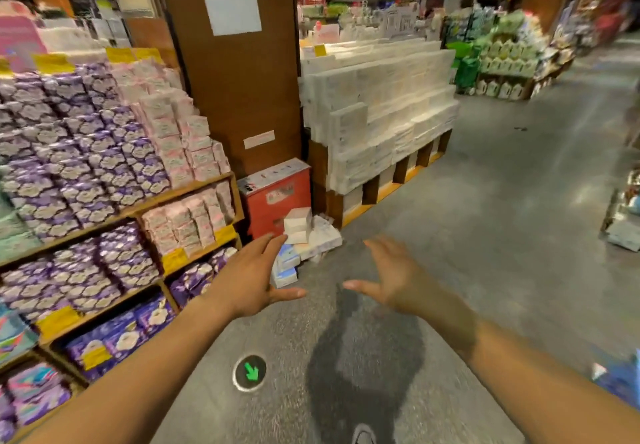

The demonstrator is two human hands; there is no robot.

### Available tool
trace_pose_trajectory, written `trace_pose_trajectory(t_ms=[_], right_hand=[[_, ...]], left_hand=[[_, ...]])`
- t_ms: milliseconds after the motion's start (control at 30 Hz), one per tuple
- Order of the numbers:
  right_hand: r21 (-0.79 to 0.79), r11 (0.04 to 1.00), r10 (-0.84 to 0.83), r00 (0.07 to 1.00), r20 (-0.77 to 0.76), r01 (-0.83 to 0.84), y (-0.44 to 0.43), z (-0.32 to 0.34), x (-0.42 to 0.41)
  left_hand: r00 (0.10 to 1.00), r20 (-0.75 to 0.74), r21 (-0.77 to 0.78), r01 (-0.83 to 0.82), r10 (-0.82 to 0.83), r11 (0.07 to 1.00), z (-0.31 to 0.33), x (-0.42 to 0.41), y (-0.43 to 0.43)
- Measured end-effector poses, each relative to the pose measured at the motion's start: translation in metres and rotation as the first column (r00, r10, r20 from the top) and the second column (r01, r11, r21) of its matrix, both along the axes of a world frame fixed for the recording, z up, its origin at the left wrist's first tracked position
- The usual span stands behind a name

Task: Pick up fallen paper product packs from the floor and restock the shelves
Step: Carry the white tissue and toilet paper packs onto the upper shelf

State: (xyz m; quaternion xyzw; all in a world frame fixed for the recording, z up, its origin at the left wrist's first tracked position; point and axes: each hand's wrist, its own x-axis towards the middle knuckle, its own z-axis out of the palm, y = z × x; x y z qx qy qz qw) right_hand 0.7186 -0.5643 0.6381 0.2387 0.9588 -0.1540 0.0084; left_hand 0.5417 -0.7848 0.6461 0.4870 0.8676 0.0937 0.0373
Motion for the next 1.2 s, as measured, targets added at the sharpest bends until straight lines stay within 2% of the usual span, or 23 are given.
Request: trace_pose_trajectory(t_ms=[133,300,433,667,800,1000,1200], right_hand=[[-0.040,0.999,0.032,0.999,0.002,-0.032,0.102,0.003,-0.107],[0.071,0.989,0.128,0.992,-0.005,-0.127,0.215,0.024,-0.256],[0.085,0.980,0.176,0.984,0.041,-0.179,0.282,0.020,-0.373],[0.095,0.965,0.232,0.966,0.112,-0.243,0.392,-0.034,-0.584],[0.056,0.969,0.228,0.958,0.175,-0.241,0.458,-0.055,-0.689],[-0.030,0.964,0.265,0.936,0.232,-0.266,0.549,-0.103,-0.816],[-0.085,0.912,0.409,0.873,0.267,-0.402,0.646,-0.213,-0.952]], left_hand=[[0.997,0.064,0.026,-0.053,0.052,0.998,-0.012,-0.100,0.096],[0.990,0.096,0.092,-0.114,0.105,0.989,0.003,-0.217,0.192],[0.979,0.148,0.103,-0.154,0.138,0.983,-0.008,-0.314,0.258],[0.977,0.123,0.106,-0.185,0.172,0.977,-0.065,-0.521,0.368],[0.970,0.165,0.109,-0.196,0.177,0.974,-0.095,-0.632,0.430],[0.931,0.242,-0.008,-0.279,0.272,0.960,-0.146,-0.729,0.504],[0.840,0.264,-0.116,-0.461,0.475,0.880,-0.254,-0.801,0.571]])
